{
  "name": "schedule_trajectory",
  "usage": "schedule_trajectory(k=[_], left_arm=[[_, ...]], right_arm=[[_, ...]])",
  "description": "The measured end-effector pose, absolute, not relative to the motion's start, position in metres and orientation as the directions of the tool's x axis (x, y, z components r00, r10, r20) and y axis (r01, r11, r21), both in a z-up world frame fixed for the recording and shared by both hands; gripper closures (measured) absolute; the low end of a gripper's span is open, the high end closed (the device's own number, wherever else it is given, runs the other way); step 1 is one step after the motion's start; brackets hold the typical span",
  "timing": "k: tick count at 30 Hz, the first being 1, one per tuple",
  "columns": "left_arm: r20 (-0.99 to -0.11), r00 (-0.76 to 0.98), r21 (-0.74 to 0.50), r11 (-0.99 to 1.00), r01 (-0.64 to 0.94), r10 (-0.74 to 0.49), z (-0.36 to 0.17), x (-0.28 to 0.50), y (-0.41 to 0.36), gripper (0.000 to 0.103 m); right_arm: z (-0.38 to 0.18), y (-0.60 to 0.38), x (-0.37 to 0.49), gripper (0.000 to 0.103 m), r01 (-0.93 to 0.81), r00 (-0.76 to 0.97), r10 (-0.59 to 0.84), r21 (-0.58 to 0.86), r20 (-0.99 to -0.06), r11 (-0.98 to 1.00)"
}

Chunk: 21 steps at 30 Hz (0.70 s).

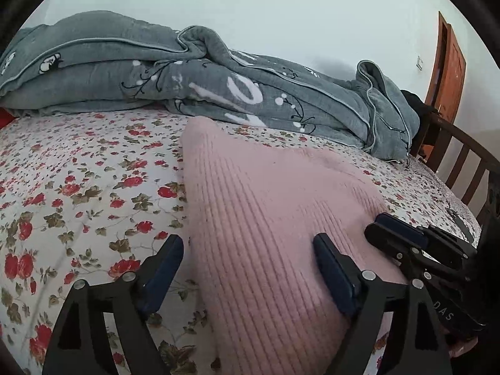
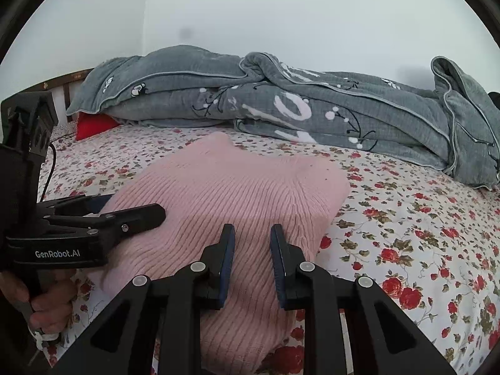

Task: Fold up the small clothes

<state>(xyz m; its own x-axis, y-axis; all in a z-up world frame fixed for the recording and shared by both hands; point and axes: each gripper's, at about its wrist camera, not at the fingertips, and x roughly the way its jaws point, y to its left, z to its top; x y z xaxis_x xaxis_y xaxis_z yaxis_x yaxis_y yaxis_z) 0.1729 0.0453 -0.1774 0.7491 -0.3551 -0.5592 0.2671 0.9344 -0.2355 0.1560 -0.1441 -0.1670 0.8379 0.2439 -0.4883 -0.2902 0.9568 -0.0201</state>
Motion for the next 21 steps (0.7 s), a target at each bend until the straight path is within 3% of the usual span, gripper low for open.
schedule_trajectory(k=[21], left_arm=[[-0.562, 0.767, -0.207, 0.95, 0.233, -0.311, -0.178, 0.163, 0.042, 0.011]], right_arm=[[-0.167, -0.142, 0.154, 0.078, -0.275, 0.842, 0.229, -0.025, -0.489, 0.961]])
